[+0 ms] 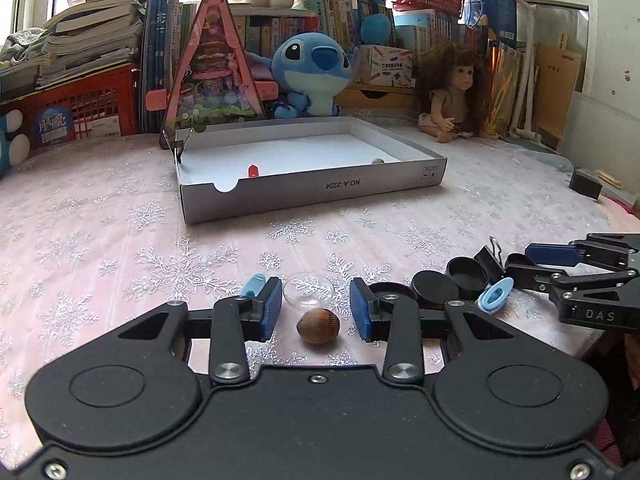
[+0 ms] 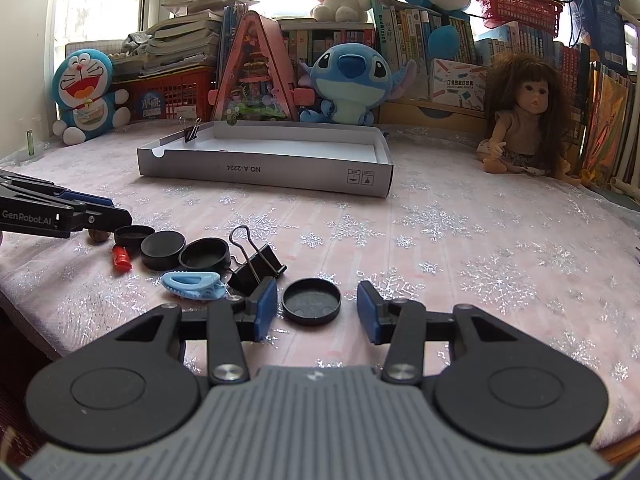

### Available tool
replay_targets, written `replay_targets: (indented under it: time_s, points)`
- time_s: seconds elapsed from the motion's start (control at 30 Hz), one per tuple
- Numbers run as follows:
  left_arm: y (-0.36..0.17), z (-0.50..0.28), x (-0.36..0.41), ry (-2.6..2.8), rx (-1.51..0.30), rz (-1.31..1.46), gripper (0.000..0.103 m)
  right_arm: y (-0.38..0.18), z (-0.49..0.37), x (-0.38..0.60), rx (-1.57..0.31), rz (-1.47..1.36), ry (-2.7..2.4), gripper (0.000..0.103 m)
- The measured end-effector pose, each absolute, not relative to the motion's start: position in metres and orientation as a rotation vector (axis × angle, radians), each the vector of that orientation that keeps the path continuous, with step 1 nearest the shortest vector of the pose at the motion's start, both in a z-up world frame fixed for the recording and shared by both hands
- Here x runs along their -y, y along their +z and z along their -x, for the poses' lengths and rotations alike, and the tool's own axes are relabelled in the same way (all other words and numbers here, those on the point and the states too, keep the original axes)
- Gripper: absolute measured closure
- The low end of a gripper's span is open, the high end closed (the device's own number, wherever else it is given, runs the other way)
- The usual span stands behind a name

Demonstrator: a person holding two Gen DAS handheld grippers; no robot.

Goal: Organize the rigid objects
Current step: 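Grasp the clear plastic cup with the left tool while the right tool grasps the black lid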

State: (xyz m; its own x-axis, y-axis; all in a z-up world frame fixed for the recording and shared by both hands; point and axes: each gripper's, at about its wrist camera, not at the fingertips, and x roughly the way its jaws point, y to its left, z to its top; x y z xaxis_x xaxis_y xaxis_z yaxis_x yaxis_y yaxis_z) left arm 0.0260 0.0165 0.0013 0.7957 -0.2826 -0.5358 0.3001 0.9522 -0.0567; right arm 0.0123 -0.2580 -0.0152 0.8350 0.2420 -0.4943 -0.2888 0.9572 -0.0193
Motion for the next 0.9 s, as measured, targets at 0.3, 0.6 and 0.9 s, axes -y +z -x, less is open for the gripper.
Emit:
replay_targets:
  time_s: [0.3,0.6,0.9]
  points:
    - [-0.004,-0.031,-0.015,-0.301,-0.574,-0.03,0.075,-0.016,-0.012,0.255,-0.503,0.094,0.28,0.054]
    - [-0.003,-0.031,-0.011,-0.288,-0.563,-0.049,0.077,-0.015,-0.013,0.256,-0.499,0.1,0.286,0.066]
    - [0.006,-0.034,-0.012,-0.286,-0.551,-0.03,0.077,-0.01,-0.021,0.258,-0.487,0.099,0.274,0.066]
